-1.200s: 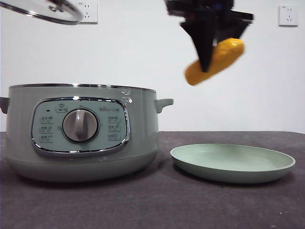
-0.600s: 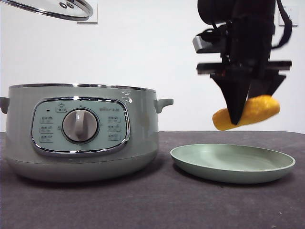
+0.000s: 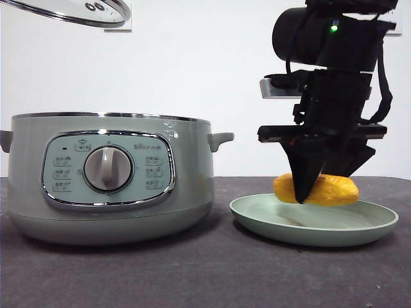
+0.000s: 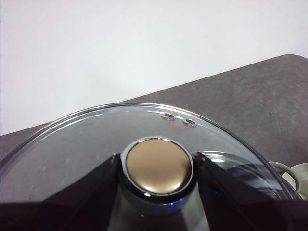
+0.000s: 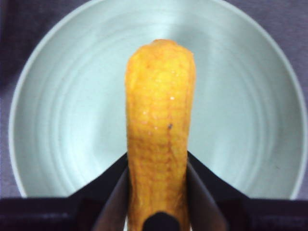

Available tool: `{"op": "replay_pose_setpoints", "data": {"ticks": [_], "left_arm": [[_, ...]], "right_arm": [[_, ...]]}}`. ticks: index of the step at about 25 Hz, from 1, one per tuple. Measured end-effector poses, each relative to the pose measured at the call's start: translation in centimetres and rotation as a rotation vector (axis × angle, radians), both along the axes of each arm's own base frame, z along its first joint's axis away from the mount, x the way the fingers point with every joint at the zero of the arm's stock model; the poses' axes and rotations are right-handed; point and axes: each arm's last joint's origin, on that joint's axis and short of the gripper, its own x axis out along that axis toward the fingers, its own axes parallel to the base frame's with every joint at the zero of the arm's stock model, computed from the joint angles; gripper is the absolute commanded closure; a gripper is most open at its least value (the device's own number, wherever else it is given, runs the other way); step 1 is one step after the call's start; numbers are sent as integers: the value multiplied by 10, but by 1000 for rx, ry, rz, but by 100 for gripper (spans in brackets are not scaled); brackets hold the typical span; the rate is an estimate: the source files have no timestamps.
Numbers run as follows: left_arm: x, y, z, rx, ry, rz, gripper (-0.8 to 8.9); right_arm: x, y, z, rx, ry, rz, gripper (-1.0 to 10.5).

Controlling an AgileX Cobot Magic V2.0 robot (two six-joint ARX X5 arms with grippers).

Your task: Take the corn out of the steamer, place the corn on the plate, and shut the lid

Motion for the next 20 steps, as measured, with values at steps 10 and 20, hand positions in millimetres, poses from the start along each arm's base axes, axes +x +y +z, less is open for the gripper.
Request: {"op": "replay_pose_setpoints", "data": {"ticks": [10,20], "left_arm": [[1,-1,-1,-20,13,-17,822],[4,-5,-4,-60,49,-79,822]], "right_arm": [[3,-3,0,15,-6,-9,608],[3,-5,4,22,-20,-16,568]]}}
